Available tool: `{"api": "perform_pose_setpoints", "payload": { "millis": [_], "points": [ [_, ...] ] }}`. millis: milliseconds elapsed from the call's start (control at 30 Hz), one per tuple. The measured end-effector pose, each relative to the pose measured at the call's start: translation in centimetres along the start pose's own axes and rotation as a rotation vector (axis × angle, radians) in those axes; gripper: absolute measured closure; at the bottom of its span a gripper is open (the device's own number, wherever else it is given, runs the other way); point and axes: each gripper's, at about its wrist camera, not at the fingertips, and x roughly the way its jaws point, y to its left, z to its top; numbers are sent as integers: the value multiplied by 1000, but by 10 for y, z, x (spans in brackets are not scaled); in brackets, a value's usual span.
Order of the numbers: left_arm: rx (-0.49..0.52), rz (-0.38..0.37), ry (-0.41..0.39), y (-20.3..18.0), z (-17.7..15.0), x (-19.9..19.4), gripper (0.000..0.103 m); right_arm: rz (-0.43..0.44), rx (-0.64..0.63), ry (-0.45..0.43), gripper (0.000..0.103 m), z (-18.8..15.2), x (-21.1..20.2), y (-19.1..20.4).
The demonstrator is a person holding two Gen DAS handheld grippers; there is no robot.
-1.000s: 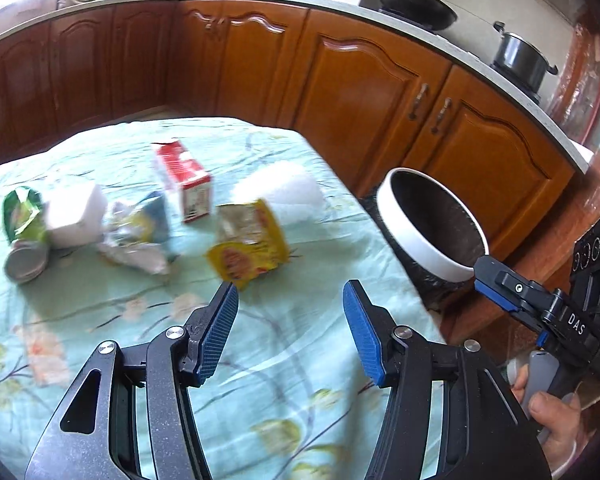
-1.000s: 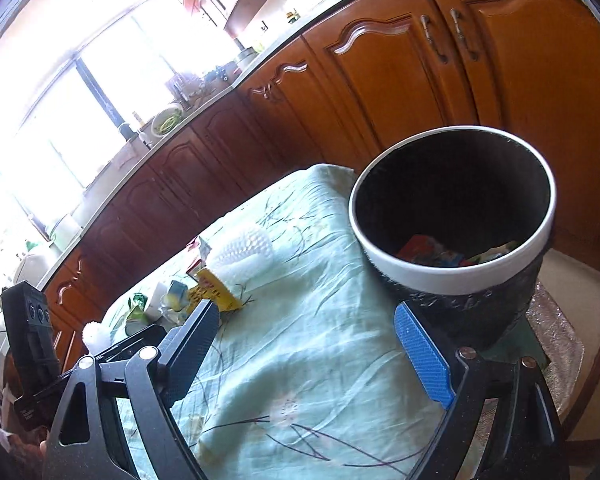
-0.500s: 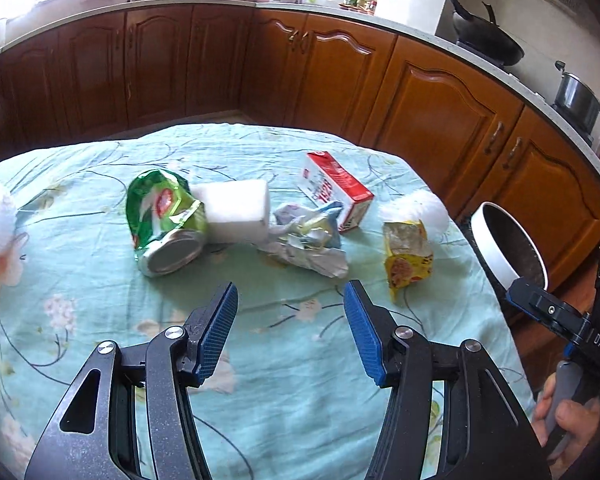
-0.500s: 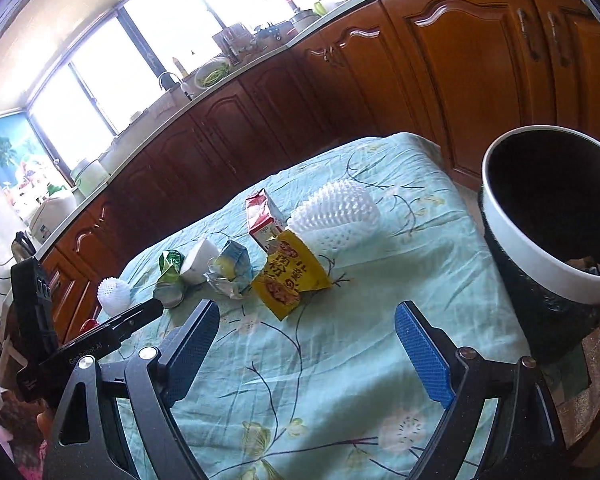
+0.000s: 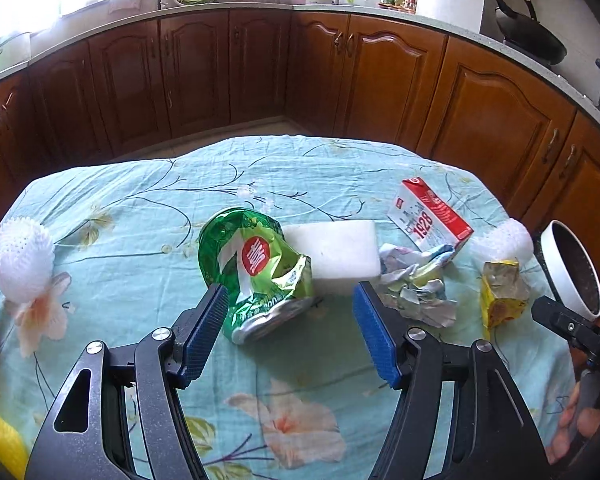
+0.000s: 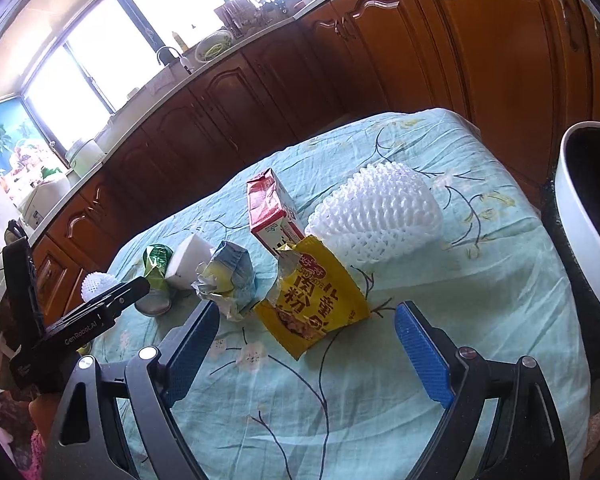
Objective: Collect trash
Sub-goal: 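Move both open grippers back over the yellow snack bag and green can, then grasp the yellow snack bag with the right gripper while the left grasps the crushed green can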
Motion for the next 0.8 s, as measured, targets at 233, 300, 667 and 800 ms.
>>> {"api": "perform_pose_setpoints", "payload": {
  "millis": [233,300,667,800],
  "points": [
    [105,89,35,-7,1,26,37,-4,-5,38,13,2,20,0],
    [119,101,39,-7,0,30,37,-9,-2,47,13,2,25,0],
    [41,34,14,16,5,22,64,-11,-12,17,61,6,22,2],
    [-6,-3,-1,28,0,7,65,-16,-28,11,68,4,15,6]
  ]
}}
